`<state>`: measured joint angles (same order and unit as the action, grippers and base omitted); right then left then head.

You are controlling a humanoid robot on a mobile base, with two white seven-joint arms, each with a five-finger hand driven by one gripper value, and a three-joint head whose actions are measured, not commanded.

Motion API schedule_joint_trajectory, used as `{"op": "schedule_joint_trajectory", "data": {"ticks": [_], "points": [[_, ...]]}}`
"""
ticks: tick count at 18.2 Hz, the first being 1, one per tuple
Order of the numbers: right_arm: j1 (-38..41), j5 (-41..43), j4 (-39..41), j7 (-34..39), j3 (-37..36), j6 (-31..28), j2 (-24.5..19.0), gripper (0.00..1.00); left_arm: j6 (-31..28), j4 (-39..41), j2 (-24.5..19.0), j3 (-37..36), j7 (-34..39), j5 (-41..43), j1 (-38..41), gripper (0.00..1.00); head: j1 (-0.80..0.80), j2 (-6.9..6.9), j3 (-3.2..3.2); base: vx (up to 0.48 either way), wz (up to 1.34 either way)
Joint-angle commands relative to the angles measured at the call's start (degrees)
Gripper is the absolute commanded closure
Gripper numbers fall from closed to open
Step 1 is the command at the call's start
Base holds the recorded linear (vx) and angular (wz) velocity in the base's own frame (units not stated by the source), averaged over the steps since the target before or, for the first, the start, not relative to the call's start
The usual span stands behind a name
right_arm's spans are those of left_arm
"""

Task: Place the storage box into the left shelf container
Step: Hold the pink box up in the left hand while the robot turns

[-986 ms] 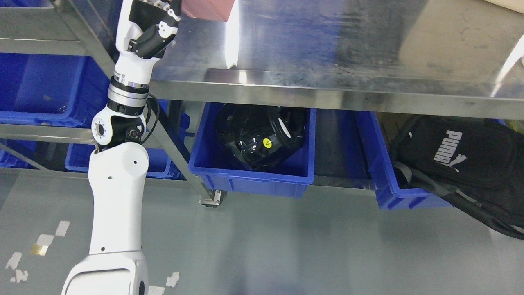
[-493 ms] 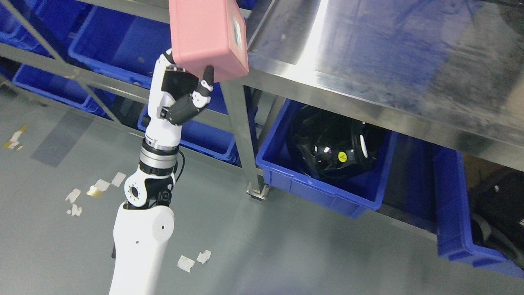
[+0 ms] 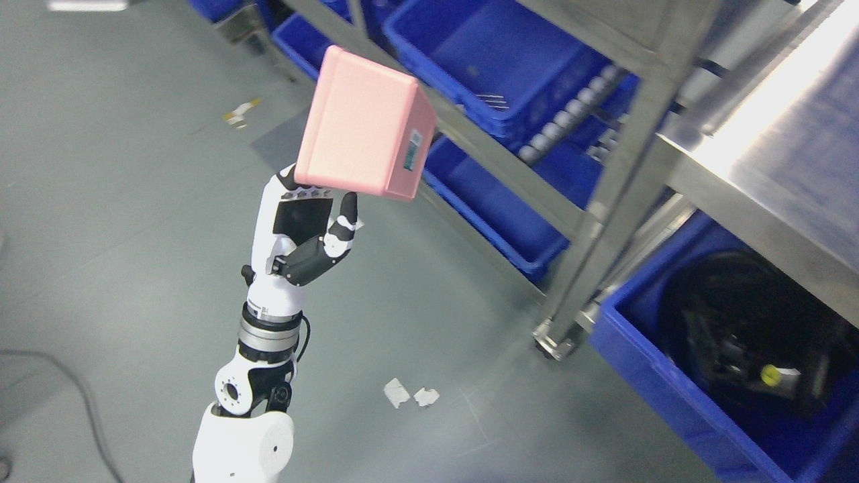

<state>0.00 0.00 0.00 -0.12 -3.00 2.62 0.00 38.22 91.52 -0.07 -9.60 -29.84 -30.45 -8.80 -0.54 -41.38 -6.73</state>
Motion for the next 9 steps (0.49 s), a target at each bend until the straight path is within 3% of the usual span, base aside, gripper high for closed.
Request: {"op": "schedule_joint_trajectory", "data": {"ticks": [1,5,9], "points": [[-0.17,1.23,1.00,0.03,0.01,0.28,1.00,0.00,1.95,4.37,-0.93,3.27,2.32,0.31,7.21,0.96,0.00,0.00,0.00,0.135,1.35],[-0.17,1.23,1.00,0.03,0.01,0.20,1.00,0.00,2.13,4.37,-0.93,4.33,9.08,0.22,7.57,0.96,0.00,0.00,0.00,0.177,1.31],[-0.17,1.23,1.00,0.03,0.01,0.19,1.00,0.00,1.34,4.28,-0.93,4.68,10.76,-0.40,7.57,0.96,0.00,-0.02,0.00,0.286,1.22]]}}
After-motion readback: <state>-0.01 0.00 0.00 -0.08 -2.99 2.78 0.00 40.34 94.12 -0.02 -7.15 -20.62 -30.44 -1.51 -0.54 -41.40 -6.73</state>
